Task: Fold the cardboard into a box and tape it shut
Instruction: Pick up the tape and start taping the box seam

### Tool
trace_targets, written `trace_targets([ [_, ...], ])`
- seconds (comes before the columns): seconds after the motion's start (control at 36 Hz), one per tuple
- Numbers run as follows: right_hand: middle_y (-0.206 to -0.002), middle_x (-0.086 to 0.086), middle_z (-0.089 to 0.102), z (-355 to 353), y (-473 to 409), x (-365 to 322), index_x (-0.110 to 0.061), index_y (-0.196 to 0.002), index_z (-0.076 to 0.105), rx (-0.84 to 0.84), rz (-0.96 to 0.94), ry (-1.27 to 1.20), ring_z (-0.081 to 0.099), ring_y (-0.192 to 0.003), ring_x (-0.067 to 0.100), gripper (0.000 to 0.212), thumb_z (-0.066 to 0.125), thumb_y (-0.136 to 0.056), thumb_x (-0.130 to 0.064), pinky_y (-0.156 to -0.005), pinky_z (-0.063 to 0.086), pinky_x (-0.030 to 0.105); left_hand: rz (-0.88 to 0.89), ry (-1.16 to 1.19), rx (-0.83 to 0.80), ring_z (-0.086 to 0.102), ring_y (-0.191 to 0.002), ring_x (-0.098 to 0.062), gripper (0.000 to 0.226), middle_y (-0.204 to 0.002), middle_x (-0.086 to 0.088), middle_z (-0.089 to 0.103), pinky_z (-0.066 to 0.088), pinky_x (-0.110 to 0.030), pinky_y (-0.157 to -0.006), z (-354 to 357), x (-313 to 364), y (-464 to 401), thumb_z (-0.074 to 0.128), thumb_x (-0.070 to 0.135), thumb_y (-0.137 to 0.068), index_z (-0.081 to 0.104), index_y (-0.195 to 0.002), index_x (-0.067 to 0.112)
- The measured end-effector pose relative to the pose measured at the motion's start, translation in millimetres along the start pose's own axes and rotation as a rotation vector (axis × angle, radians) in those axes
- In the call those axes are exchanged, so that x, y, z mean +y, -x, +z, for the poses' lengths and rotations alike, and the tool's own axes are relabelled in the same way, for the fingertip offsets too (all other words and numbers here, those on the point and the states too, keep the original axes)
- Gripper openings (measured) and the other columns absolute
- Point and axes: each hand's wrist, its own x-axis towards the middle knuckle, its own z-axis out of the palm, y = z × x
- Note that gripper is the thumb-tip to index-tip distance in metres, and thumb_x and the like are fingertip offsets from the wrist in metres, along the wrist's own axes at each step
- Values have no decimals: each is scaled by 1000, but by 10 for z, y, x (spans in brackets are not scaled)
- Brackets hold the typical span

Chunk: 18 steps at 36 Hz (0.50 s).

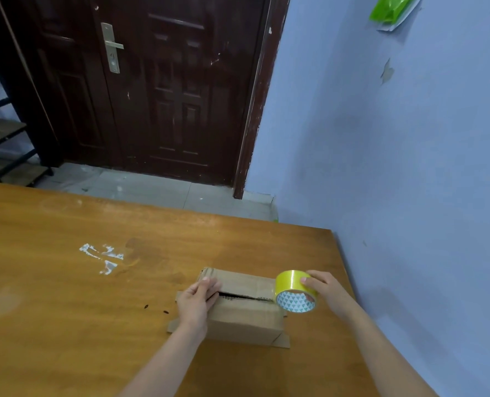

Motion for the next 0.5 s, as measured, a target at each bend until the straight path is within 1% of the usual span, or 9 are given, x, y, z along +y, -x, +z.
trace_targets([
  [0.08,-71,7,53,-2,-23,19,10,-80,56,-13,-7,9,48,-68,20,47,56,-77,-38,-66,35,32,2,9,25,68,-85,-20,21,-90,-13,71,53,-27,-74,13,-8,1,51,12,-96,65,-97,-4],
  [0.17,-71,7,52,16,-38,33,9,-80,56,-9,-29,25,47,-67,19,58,56,-73,-48,-66,35,31,10,6,66,69,-78,-18,20,-84,-12,71,56,-22,-64,28,11,-16,52,11,-95,66,-91,-4],
  [0.22,-71,7,50,32,-47,35,7,-79,56,-15,-48,43,46,-67,19,62,55,-72,-54,-65,34,31,18,0,80,68,-77,-20,21,-78,-13,71,57,-21,-62,40,41,-36,53,10,-95,66,-85,-3],
  [0.31,-70,4,50,28,-65,23,2,-79,57,-51,-68,72,46,-65,18,59,57,-73,-56,-64,34,31,32,4,96,68,-73,-19,23,-67,-6,71,56,-21,-60,57,93,-49,53,9,-94,65,-77,0],
  [0.39,-72,2,55,-5,-85,15,1,-84,60,-88,-74,91,51,-67,18,59,57,-75,-57,-65,38,31,40,-2,104,68,-72,-17,21,-71,-6,71,57,-19,-58,78,105,-37,53,7,-94,65,-80,-1],
  [0.5,-70,-2,57,-52,-95,-4,-6,-77,61,-89,-61,118,54,-66,15,50,58,-76,-56,-64,39,29,71,-14,119,68,-74,-20,24,-76,-10,69,57,-17,-58,122,78,8,49,6,-96,64,-79,-3],
])
